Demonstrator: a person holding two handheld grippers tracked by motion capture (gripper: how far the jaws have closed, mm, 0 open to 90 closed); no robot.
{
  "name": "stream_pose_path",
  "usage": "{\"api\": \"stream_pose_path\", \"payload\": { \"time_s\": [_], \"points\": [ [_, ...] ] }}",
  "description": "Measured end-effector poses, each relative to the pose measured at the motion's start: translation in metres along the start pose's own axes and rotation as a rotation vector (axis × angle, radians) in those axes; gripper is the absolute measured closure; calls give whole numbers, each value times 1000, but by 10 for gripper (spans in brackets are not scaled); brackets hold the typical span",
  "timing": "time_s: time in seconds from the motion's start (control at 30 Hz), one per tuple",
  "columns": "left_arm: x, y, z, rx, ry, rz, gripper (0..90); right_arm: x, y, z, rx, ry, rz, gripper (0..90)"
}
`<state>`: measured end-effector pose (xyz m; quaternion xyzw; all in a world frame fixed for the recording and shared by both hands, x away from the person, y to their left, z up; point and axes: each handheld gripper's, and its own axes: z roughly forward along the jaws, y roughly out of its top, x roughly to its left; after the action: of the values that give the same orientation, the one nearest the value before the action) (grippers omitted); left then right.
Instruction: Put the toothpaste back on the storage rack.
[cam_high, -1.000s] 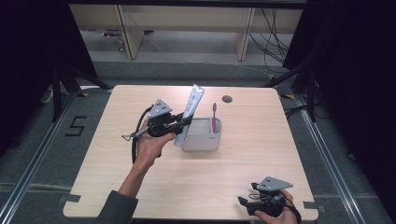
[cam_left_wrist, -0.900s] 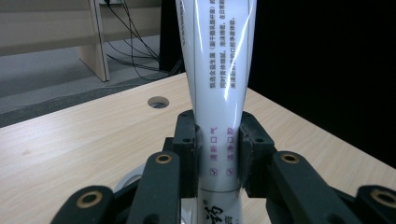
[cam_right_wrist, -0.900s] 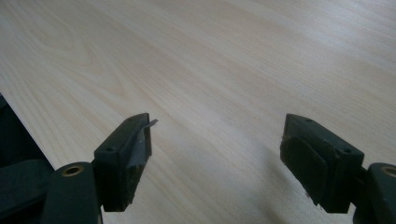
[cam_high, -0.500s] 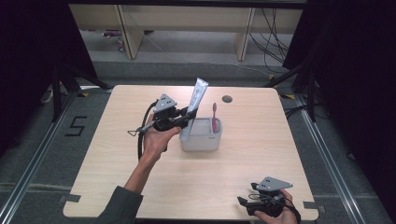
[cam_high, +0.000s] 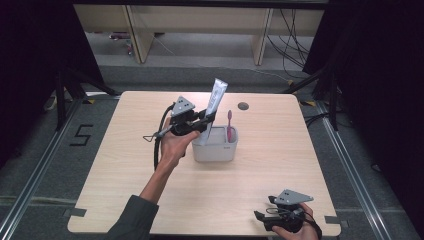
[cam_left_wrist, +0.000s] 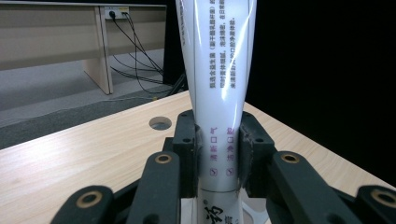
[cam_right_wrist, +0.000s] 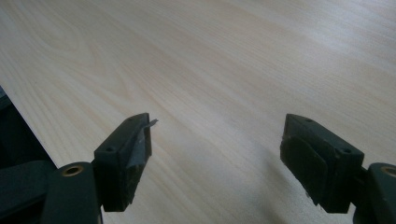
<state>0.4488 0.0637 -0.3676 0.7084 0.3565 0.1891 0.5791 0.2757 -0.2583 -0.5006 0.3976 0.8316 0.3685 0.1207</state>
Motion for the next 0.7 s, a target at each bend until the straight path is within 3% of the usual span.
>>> {"api": "stream_pose_path", "payload": {
  "time_s": [0.03, 0.47, 0.7],
  "points": [
    [-1, 0, 4, -2, -2, 1, 715, -1, 0, 0, -1, -1, -22, 255],
    [-3, -1, 25, 2, -6, 12, 714, 1, 0, 0, 4, 10, -8, 255],
    [0, -4, 35, 3, 1, 16, 713, -1, 1, 1, -4, 15, -30, 255]
  ]
}}
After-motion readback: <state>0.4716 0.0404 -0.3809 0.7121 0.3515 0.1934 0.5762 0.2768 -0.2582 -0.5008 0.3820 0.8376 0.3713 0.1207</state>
